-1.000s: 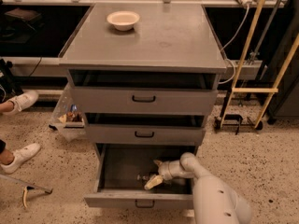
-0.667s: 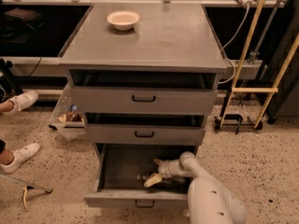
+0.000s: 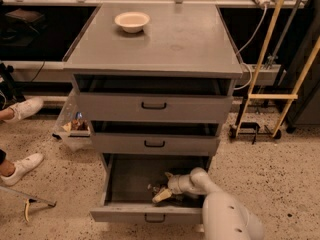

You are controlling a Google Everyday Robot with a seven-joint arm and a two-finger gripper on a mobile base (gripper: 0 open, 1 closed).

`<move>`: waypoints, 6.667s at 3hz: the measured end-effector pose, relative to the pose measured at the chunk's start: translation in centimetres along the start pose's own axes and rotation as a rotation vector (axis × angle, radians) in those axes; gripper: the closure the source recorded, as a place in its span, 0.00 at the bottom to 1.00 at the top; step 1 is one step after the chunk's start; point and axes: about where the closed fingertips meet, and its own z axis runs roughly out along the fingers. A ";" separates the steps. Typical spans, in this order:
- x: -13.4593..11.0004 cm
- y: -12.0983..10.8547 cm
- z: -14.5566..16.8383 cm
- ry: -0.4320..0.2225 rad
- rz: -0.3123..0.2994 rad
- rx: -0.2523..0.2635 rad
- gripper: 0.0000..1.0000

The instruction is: Pick water bottle from bottom drawer and place on counter

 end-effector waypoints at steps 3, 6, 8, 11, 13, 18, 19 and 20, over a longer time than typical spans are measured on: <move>0.0 0.0 0.0 0.000 0.000 0.000 0.42; -1.0 1.0 -0.1 -0.001 0.020 -0.023 1.00; -1.9 1.7 -0.9 -0.002 -0.011 -0.008 1.00; -14.5 -3.5 -13.8 -0.108 -0.272 0.319 1.00; -11.4 -2.3 -23.7 -0.012 -0.186 0.461 1.00; -19.8 2.3 -37.1 0.127 -0.250 0.710 1.00; -25.6 9.4 -39.1 0.097 -0.393 0.707 1.00; -33.3 15.7 -39.5 0.036 -0.531 0.774 1.00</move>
Offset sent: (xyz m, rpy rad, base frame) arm 0.0000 0.0000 0.0000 0.0000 0.0000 0.0000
